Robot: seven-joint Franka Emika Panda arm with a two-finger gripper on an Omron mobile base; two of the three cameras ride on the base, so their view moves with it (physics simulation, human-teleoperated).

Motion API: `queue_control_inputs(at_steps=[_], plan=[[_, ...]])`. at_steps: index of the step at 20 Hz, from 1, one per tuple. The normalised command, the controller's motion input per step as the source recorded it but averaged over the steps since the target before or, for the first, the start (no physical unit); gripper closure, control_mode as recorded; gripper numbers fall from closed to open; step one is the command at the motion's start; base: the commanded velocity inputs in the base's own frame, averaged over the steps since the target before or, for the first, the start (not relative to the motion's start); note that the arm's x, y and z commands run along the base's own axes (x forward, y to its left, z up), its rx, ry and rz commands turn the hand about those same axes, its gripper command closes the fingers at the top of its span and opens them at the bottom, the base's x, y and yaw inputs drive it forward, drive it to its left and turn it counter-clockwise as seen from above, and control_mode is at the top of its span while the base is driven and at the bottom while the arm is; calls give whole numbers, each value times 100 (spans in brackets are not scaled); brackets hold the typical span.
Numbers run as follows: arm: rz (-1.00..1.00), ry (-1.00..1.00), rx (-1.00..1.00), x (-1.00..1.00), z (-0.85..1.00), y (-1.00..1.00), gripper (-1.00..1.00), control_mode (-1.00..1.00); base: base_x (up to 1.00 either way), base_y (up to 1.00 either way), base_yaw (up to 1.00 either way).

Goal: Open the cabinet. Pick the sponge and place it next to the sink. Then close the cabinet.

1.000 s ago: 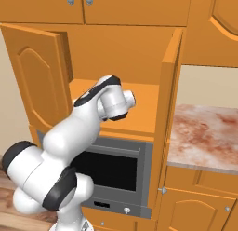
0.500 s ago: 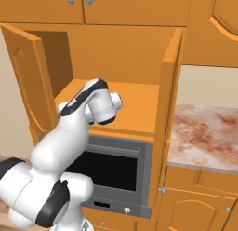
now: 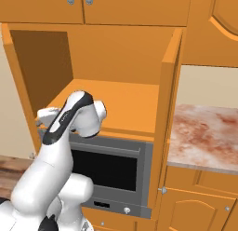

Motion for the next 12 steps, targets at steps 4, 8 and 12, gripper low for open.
queue_control_inputs(at_steps=[4,8,12], plan=[[0,0,8,-80,2,64,-100,-100,0,0,0],[0,0,7,-67,0,67,-100,-100,0,0,0],[0,0,5,-68,0,67,-100,-100,0,0,0]])
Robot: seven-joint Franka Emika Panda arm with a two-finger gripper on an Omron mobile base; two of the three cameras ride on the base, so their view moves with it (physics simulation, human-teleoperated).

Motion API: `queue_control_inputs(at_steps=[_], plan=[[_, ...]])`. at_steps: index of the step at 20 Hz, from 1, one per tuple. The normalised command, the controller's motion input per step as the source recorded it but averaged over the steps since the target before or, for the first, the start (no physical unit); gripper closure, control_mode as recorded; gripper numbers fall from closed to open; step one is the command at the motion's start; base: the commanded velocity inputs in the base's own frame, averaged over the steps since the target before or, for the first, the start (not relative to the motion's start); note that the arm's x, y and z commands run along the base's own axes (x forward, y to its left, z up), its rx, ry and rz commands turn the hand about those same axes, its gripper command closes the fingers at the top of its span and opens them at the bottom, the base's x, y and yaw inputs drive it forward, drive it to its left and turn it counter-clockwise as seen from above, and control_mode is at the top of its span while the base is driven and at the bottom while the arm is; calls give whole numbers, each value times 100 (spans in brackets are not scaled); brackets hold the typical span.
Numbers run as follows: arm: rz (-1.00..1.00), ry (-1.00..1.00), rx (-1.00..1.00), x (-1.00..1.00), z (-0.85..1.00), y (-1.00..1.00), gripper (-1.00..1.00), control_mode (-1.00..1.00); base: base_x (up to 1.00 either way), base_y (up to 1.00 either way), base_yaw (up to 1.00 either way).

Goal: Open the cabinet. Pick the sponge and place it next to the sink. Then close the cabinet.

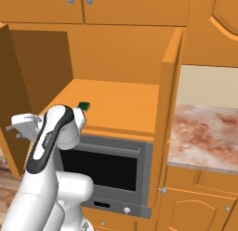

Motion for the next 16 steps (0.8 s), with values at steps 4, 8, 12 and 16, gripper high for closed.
queue_control_inputs(at_steps=[4,8,12,16], plan=[[0,0,0,-49,0,71,-100,-100,0,0,0],[0,0,0,-35,0,73,-100,-100,0,0,0],[0,-1,0,-32,0,70,-100,-100,0,0,0],[-2,-1,0,-20,0,44,-100,-100,0,0,0]])
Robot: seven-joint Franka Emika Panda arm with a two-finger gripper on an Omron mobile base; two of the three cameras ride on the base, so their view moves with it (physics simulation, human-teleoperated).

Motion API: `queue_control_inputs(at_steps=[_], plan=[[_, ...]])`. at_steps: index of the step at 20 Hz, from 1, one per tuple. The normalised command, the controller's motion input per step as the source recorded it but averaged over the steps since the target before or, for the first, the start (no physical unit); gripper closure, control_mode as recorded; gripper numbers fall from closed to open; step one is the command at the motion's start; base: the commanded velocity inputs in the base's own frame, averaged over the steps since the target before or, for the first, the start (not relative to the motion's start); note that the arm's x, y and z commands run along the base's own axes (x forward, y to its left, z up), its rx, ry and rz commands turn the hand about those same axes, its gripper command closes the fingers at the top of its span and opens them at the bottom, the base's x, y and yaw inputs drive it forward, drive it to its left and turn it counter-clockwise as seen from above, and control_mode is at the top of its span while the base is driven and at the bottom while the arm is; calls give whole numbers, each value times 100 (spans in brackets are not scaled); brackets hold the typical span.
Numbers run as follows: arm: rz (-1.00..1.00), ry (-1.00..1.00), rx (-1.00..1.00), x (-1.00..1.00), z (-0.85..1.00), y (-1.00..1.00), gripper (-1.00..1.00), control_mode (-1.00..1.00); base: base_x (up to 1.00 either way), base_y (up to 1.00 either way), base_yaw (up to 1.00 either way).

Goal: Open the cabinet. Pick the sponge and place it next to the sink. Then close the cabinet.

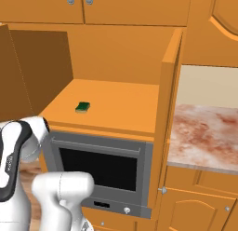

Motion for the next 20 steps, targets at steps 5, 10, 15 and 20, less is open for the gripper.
queue_control_inputs(at_steps=[5,10,15,20], plan=[[-10,-2,0,-5,0,0,-100,-100,0,0,0],[-21,-3,-3,-11,0,-42,-100,-100,0,0,0],[-21,-3,-4,-6,1,-46,-100,-100,0,0,0],[-20,0,-4,0,1,-38,-100,-100,0,0,0]])
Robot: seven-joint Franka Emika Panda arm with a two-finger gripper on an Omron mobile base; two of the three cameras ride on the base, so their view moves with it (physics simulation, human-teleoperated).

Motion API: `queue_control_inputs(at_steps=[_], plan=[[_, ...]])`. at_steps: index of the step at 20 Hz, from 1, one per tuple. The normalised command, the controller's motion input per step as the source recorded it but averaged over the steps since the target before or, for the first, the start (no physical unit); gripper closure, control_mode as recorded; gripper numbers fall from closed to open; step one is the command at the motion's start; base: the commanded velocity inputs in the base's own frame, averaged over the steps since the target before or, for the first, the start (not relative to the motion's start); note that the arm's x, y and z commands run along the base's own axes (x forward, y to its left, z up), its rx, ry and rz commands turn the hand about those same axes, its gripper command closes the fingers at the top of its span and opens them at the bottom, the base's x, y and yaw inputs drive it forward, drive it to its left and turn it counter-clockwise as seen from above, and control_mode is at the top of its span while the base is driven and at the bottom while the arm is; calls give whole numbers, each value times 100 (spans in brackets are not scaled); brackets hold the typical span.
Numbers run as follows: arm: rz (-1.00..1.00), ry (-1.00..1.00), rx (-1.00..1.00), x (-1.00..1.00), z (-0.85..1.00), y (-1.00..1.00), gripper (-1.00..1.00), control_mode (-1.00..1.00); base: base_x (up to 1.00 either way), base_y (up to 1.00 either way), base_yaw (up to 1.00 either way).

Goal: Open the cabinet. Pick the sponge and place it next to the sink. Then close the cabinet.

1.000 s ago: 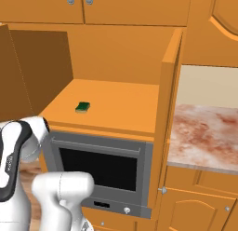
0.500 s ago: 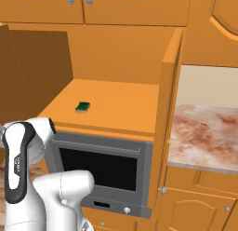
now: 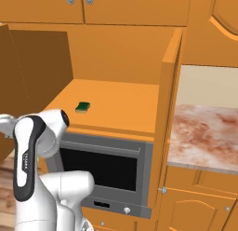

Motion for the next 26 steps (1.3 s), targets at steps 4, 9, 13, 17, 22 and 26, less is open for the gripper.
queue_control_inputs(at_steps=[4,9,13,17,22,26], plan=[[-21,0,-5,0,0,-43,-100,-100,0,0,0],[-23,-1,-10,0,0,-42,-100,-100,0,0,0],[-27,0,-16,0,0,-43,-100,-100,0,0,0],[-32,0,-20,0,0,-50,-100,-100,0,0,0],[-34,0,-22,0,0,-49,-100,-100,0,0,0],[-33,0,-20,0,0,-41,-100,-100,0,0,0]])
